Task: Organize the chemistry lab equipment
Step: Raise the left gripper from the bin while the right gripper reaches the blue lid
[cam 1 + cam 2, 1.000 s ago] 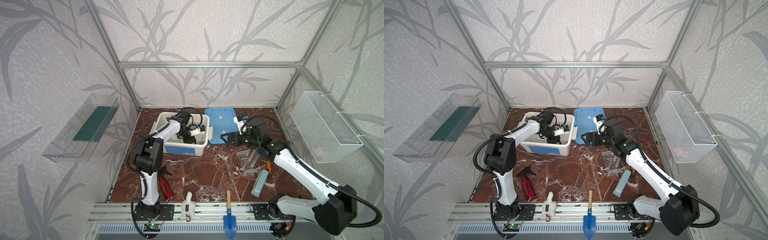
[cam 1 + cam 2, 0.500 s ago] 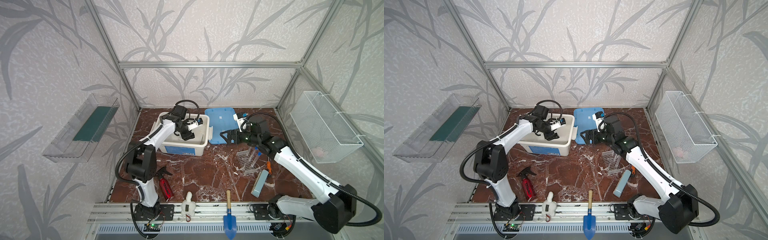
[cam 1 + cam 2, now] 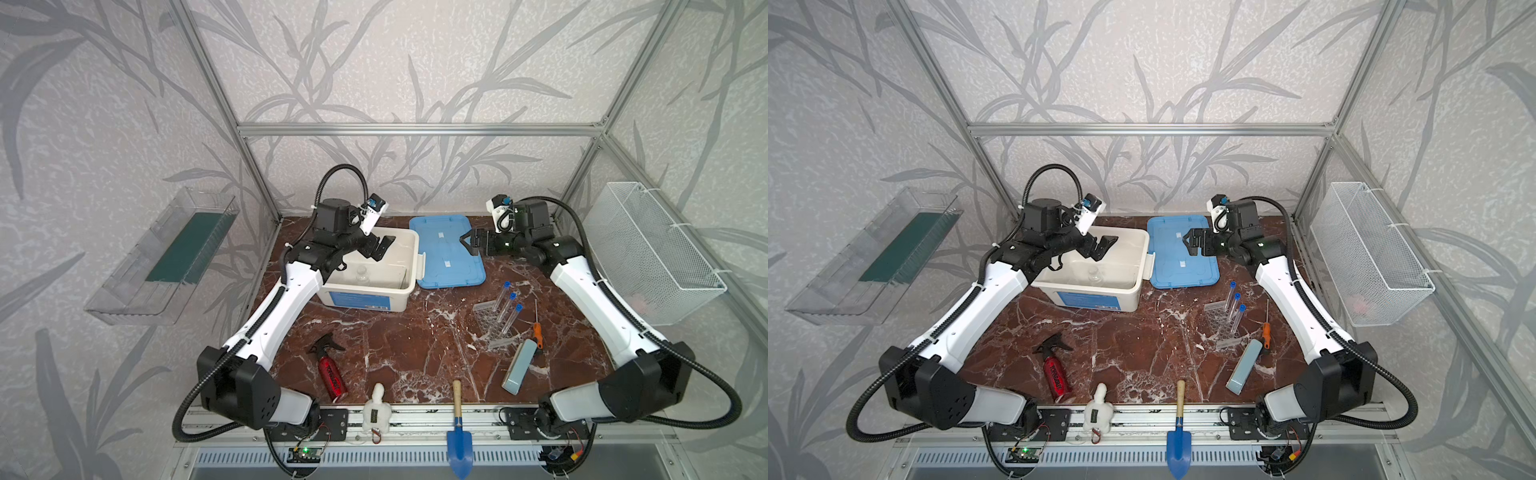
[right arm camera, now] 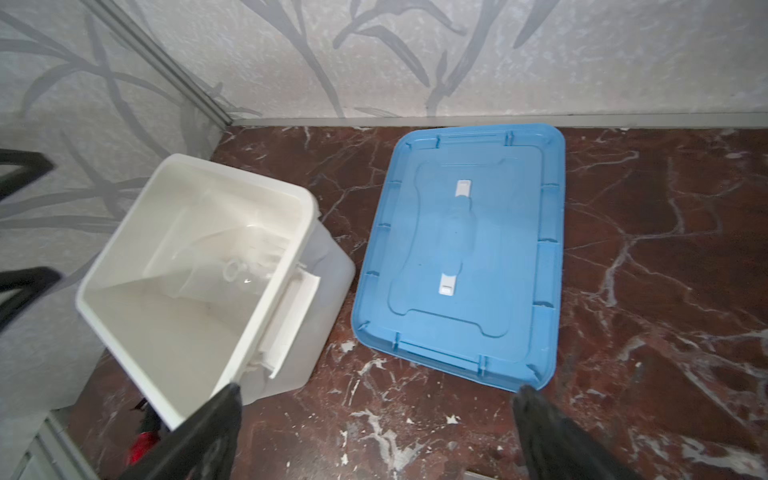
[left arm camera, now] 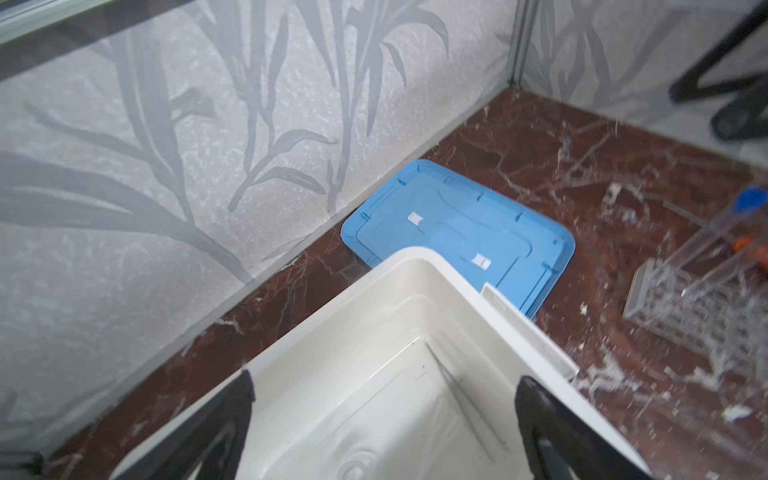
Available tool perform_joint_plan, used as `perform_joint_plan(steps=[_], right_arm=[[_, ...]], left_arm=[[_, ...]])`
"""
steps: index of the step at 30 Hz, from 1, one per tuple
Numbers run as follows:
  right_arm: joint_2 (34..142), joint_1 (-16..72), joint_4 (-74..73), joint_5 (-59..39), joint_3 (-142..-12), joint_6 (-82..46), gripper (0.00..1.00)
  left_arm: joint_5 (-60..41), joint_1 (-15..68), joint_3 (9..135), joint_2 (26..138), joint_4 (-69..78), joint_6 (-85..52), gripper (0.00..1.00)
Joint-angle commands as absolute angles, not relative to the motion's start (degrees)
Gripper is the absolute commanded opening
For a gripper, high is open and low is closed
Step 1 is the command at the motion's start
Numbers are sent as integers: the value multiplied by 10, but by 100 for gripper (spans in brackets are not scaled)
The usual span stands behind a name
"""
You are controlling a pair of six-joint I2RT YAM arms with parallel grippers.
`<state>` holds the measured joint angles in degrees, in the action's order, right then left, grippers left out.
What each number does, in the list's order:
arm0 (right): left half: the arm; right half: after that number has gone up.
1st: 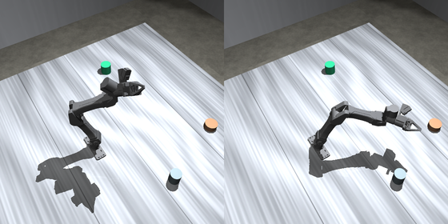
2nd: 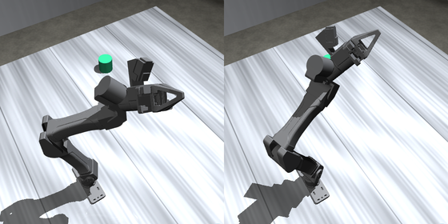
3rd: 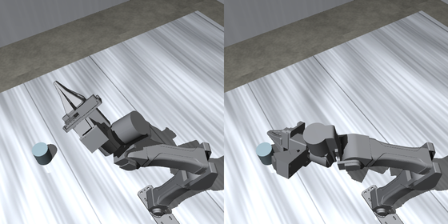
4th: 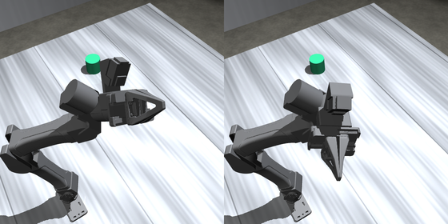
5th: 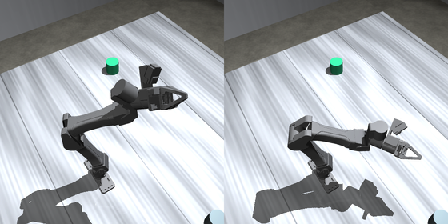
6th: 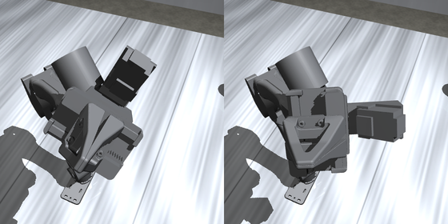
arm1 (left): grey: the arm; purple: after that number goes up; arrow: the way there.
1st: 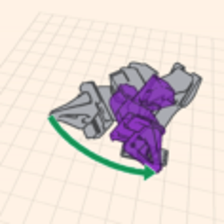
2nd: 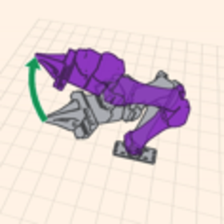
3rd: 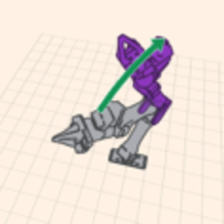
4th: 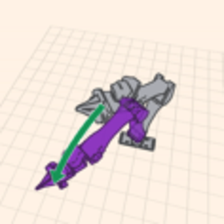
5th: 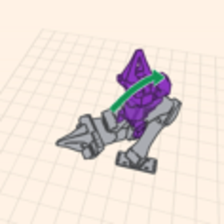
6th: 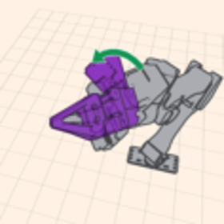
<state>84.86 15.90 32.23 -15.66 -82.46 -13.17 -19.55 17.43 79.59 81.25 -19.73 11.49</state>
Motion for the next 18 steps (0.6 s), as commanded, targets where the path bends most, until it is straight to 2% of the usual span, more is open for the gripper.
perform_joint_plan(steps=[1,5,10,15,18], right_arm=[[889,134,387,-136,-850,-100,95],[968,110,435,-108,-898,-74,93],[1064,95,498,-67,-968,-41,87],[1135,83,519,-64,-1017,-31,73],[1190,83,555,-61,-1065,-15,62]], left_arm=[[-202,183,835,782,-207,-130,99],[-191,200,806,742,-164,-283,99],[-171,223,811,739,-210,-392,99],[-124,318,814,759,-208,-386,99],[-113,343,813,770,-210,-404,99]])
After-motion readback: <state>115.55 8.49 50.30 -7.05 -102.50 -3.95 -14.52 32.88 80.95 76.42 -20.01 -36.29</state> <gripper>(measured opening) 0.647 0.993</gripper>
